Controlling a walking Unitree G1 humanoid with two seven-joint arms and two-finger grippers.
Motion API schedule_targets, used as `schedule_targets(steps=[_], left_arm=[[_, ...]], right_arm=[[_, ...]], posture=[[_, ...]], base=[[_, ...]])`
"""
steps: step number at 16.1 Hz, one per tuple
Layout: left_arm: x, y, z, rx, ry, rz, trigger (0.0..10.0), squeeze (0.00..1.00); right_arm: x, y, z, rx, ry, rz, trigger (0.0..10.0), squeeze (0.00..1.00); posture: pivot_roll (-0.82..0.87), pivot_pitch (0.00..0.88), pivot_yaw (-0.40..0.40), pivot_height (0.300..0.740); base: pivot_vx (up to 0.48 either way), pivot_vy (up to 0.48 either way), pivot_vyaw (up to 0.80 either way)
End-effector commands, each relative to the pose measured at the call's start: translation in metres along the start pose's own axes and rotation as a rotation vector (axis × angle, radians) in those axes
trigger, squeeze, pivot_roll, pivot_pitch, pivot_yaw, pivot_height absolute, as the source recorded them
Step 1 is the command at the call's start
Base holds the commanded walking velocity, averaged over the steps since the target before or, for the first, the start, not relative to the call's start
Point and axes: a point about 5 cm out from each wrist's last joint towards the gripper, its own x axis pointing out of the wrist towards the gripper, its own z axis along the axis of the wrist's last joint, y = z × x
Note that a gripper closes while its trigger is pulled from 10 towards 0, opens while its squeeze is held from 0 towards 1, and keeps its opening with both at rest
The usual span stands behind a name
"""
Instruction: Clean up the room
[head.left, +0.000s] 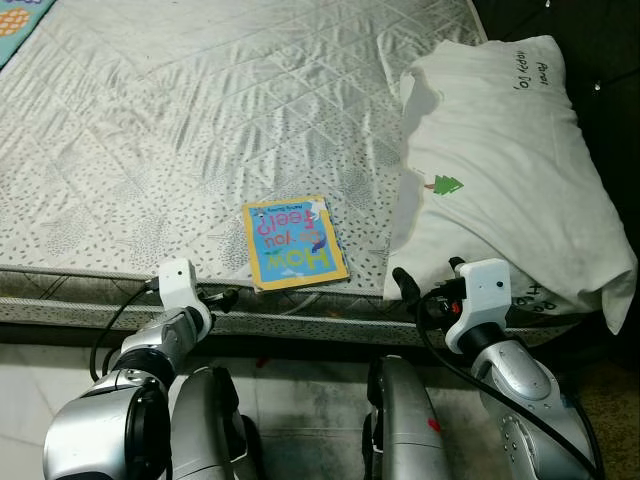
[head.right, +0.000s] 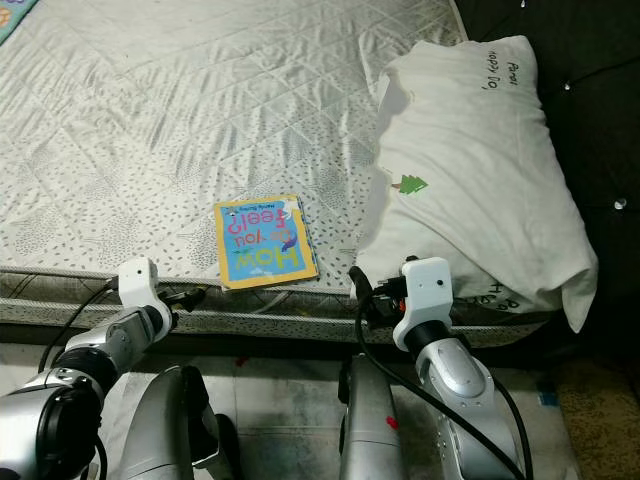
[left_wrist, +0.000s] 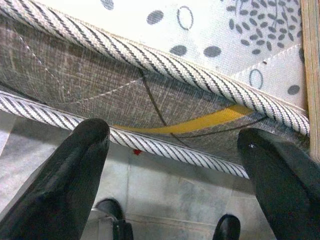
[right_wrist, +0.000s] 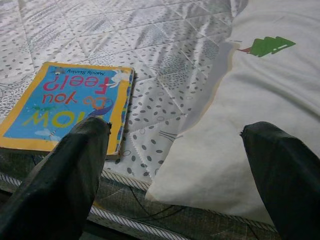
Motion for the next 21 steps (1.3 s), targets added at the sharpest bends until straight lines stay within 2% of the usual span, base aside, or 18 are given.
schedule_targets(steps=[1,2,5,7,8,9,10,11,12,13,14,16,21], left_arm=[[0.0,0.003,0.002,0.003,0.001,0.016,10.0,0.0],[0.0,0.002,0.002,0.002,0.0,0.009,10.0,0.0],[0.001,-0.013,-0.001,-0.002,0.004,-0.108,10.0,0.0],[0.0,-0.017,-0.009,0.065,0.001,-0.187,10.0,0.0],[-0.003,-0.015,-0.011,0.098,-0.045,-0.203,10.0,0.0],[-0.015,-0.015,-0.01,0.076,-0.143,-0.241,10.0,0.0],[-0.019,-0.014,-0.01,0.066,-0.169,-0.244,10.0,0.0],[-0.035,-0.011,-0.01,0.137,-0.293,-0.233,10.0,0.0],[-0.041,-0.01,-0.011,0.128,-0.328,-0.223,10.0,0.0],[-0.05,-0.009,-0.017,0.08,-0.36,-0.219,10.0,0.0],[-0.058,-0.01,-0.029,0.08,-0.377,-0.223,10.0,0.0],[-0.067,-0.013,-0.029,0.082,-0.4,-0.214,10.0,0.0],[-0.068,-0.029,0.0,0.067,-0.49,-0.229,10.0,0.0]], right_arm=[[-0.003,-0.001,0.001,-0.001,-0.003,-0.005,10.0,0.0],[-0.003,0.0,0.001,0.001,-0.003,-0.004,10.0,0.0],[0.008,0.008,0.0,0.038,-0.008,0.016,10.0,0.0],[0.018,0.019,-0.001,0.06,0.005,0.041,10.0,0.0],[0.022,0.025,0.0,0.083,-0.004,0.056,10.0,0.0],[0.027,0.029,0.005,0.125,-0.024,0.064,10.0,0.0],[0.029,0.03,0.005,0.138,-0.026,0.065,10.0,0.0],[0.037,0.033,0.011,0.183,-0.049,0.065,10.0,0.0],[0.04,0.034,0.015,0.199,-0.064,0.069,10.0,0.0],[0.047,0.037,0.024,0.223,-0.097,0.078,10.0,0.0],[0.056,0.042,0.038,0.262,-0.15,0.096,10.0,0.0],[0.066,0.046,0.05,0.288,-0.196,0.11,10.0,0.0],[0.075,0.045,0.056,0.285,-0.229,0.102,10.0,0.0]], posture=[[-0.29,0.222,-0.015,0.585],[-0.27,0.213,-0.011,0.585],[-0.22,0.186,-0.008,0.585],[-0.17,0.164,-0.014,0.585],[-0.16,0.161,-0.014,0.585],[-0.12,0.142,-0.019,0.585],[-0.11,0.136,-0.018,0.585],[-0.08,0.114,-0.019,0.585],[-0.08,0.11,-0.019,0.585],[-0.05,0.09,-0.019,0.585],[-0.04,0.075,-0.02,0.585],[-0.02,0.051,-0.02,0.585],[-0.03,0.018,-0.007,0.636]], base=[[0.0,0.0,0.0],[0.0,0.0,0.0],[0.0,0.0,0.0],[0.0,0.0,0.0],[0.0,0.0,0.0],[0.0,0.0,0.0],[0.0,0.0,0.0],[0.0,0.0,0.0],[0.0,0.0,0.0],[0.0,0.0,0.0],[0.0,0.0,0.0],[0.0,0.0,-0.25],[0.0,0.0,0.0]])
